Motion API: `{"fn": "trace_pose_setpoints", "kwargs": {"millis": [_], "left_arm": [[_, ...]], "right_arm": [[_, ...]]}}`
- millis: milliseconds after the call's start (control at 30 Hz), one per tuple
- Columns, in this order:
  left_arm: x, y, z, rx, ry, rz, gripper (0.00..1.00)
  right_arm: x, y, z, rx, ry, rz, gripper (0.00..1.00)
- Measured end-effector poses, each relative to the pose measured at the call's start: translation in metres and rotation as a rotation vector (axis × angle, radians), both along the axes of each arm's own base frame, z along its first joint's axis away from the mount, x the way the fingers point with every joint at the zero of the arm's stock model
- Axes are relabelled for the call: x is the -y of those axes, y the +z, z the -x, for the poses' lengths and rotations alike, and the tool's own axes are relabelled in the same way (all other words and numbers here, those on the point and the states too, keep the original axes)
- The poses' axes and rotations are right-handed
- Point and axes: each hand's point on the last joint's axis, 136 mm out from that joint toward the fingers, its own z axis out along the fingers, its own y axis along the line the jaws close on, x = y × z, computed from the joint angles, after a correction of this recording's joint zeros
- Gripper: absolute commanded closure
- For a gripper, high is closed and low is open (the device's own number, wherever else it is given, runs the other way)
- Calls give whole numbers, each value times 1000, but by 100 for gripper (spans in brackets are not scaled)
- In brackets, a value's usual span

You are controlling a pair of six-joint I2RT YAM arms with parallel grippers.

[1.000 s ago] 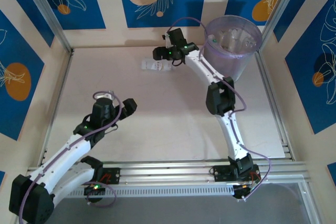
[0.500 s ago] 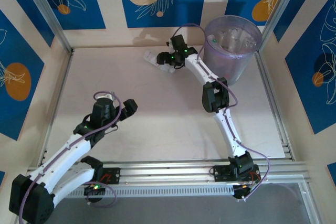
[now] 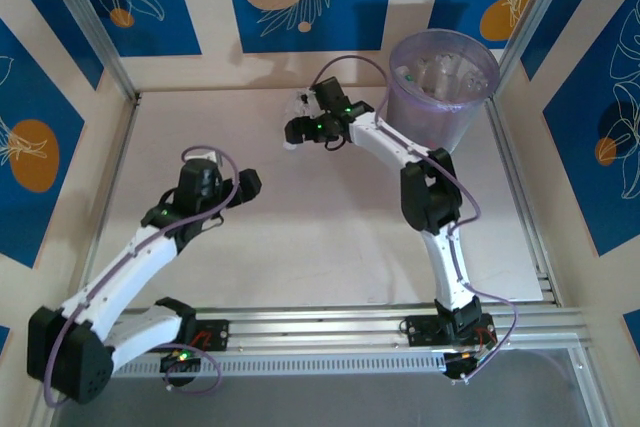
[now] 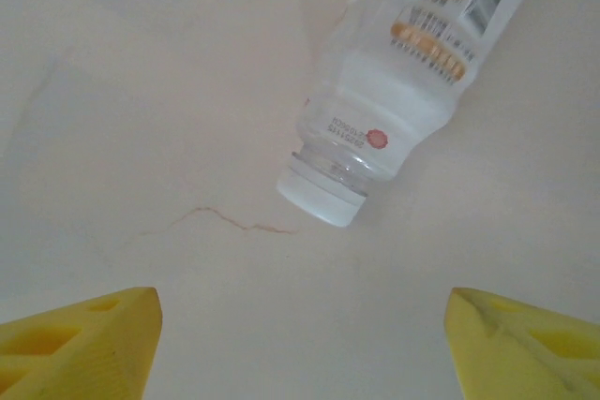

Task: Put the plastic bottles in the bin

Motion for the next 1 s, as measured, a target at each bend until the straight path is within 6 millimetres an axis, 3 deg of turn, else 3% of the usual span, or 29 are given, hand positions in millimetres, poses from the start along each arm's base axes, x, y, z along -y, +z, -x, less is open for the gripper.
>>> {"fn": "trace_pose_setpoints", "kwargs": {"millis": [200, 400, 533, 667, 833, 1000], "left_arm": [[16, 8, -81, 20, -108, -148, 0], [56, 13, -165, 82, -242, -175, 0], [79, 6, -209, 106, -288, -163, 0], [96, -14, -248, 104, -318, -165, 0], [114, -48, -267, 57, -350, -179, 0], [131, -81, -254, -23, -399, -211, 0]], "right_arm": [[22, 51, 19, 77, -32, -21, 19], [50, 67, 59, 89, -53, -11, 19], [70, 80, 84, 108, -67, -7, 19], [89, 109, 108, 160, -82, -34, 19], [114, 142, 134, 226, -103, -72, 19], [132, 153, 145, 248, -132, -80, 20]]}}
